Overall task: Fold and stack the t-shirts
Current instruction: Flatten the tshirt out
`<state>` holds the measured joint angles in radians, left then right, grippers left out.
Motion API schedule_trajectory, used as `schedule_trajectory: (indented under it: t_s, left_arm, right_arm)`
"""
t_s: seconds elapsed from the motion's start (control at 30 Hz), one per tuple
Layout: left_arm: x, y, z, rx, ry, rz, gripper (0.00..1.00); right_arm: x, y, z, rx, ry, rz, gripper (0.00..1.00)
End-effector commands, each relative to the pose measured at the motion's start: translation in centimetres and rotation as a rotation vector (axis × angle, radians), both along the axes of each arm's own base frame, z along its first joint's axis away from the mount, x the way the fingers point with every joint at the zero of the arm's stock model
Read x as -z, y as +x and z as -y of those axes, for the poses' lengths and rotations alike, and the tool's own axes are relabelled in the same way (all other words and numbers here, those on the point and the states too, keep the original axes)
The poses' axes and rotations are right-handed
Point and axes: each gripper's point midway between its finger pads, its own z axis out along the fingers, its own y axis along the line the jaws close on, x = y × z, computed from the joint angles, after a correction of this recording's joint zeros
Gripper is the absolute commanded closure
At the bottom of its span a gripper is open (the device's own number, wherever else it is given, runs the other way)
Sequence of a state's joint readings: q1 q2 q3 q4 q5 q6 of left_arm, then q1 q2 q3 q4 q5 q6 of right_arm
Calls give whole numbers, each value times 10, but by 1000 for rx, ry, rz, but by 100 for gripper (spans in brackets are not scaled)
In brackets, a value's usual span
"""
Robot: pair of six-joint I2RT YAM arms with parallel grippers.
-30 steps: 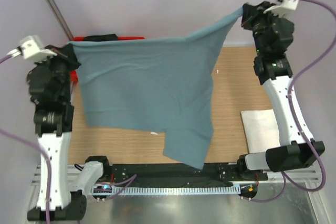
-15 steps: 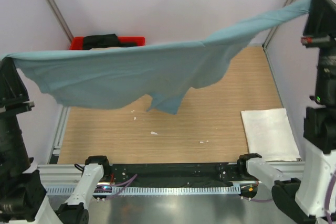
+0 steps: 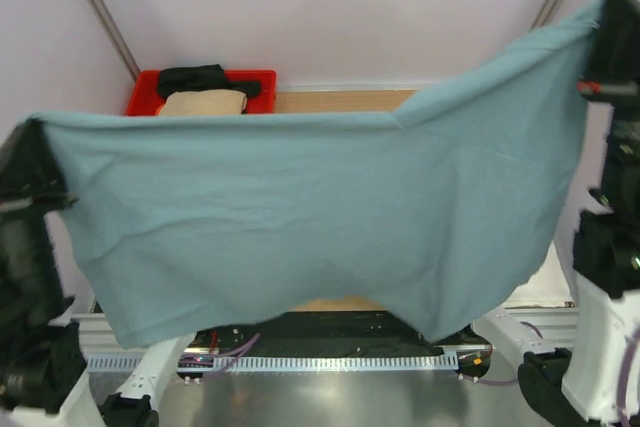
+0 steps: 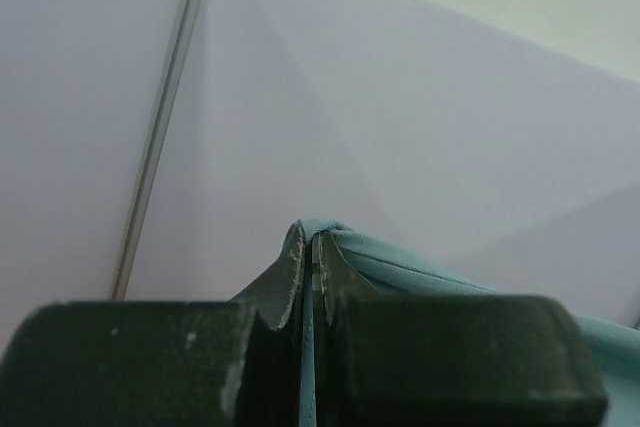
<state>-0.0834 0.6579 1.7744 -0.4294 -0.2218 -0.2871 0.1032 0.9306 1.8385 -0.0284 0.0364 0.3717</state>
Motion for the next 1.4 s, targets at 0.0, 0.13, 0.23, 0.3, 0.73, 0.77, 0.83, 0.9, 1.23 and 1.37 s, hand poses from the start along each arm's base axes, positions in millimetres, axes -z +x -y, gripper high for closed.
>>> schedule_trajectory:
  t_s: [0.0,0.13,0.23,0.3,0.73,0.77,0.83,0.9,1.23,1.37]
  left_arm:
    - [69,105,-4,-72,16,-270,100]
    - [194,216,-8,-149,35,-580,100]
    - [229,244,-7,-161,56,-724,100]
    - [200,234,-8,-156,26,-616,100]
    - [16,80,-32,-215,-48,-187,100]
    - [15,80,-29,-197,-36,-189,100]
    - [13,79,-23,-168,-16,-189,100]
    - [11,75,-26,-189,-14,-192,100]
    - [-35,24,-33,-227,20,-61,100]
    - [-40,21,-38,-252,36,-65,100]
  right_arm:
    - [80,154,-10,23,-13,-277,99]
    - [183,255,-9,84,-16,-493,99]
    - [220,291,-14,98,-97,-640,99]
    - [206,282,-10,124,-104,-598,99]
    - [120,228,8,117,-81,-462,99]
    - [119,226,-7,23,-75,-422,99]
    - [116,225,-16,-38,-62,-387,99]
    - [111,225,-18,-48,-65,-401,99]
    - [64,186,-16,-38,-69,-288,99]
    - [52,177,-12,-12,-73,-248,99]
